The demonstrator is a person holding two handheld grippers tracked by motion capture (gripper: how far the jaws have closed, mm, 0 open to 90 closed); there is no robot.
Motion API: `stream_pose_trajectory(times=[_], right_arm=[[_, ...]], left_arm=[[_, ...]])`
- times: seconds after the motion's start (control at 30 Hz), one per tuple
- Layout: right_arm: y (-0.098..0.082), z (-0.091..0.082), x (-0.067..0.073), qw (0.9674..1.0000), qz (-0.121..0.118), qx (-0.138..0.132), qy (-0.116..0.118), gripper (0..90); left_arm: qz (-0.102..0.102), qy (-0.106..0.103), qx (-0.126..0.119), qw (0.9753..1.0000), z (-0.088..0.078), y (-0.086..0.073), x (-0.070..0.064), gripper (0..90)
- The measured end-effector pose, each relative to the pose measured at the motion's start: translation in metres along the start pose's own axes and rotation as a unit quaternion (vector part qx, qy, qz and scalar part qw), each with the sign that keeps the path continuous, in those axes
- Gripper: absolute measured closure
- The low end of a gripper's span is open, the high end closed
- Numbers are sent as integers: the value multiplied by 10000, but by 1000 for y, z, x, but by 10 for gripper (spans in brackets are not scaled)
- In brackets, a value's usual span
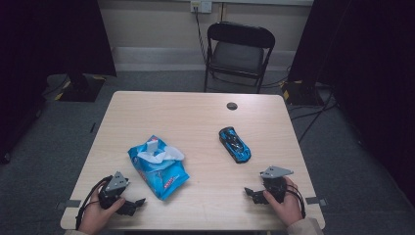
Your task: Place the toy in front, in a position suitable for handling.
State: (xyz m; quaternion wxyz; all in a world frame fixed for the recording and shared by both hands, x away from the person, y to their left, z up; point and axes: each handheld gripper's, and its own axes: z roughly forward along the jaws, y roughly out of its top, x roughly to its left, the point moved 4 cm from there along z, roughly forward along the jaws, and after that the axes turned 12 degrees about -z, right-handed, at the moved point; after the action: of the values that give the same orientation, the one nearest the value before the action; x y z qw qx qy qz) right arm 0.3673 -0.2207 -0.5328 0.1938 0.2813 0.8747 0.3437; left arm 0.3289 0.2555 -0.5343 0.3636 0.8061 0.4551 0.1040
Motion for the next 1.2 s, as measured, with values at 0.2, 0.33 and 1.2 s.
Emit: stream_pose_trajectory(times=[0.2, 0.33, 1.2], right_arm=[[0, 0, 0, 10000, -19, -6, 25, 105], [0, 0, -1, 10000, -35, -10, 42, 105], [-1, -1, -1, 10000, -57, -16, 62, 105]], left_arm=[[14, -6, 55, 10000, 0, 1, -3, 0], [72, -52, 224, 9997, 0, 2, -10, 0], [-293, 192, -142, 9993, 20, 29, -64, 174]])
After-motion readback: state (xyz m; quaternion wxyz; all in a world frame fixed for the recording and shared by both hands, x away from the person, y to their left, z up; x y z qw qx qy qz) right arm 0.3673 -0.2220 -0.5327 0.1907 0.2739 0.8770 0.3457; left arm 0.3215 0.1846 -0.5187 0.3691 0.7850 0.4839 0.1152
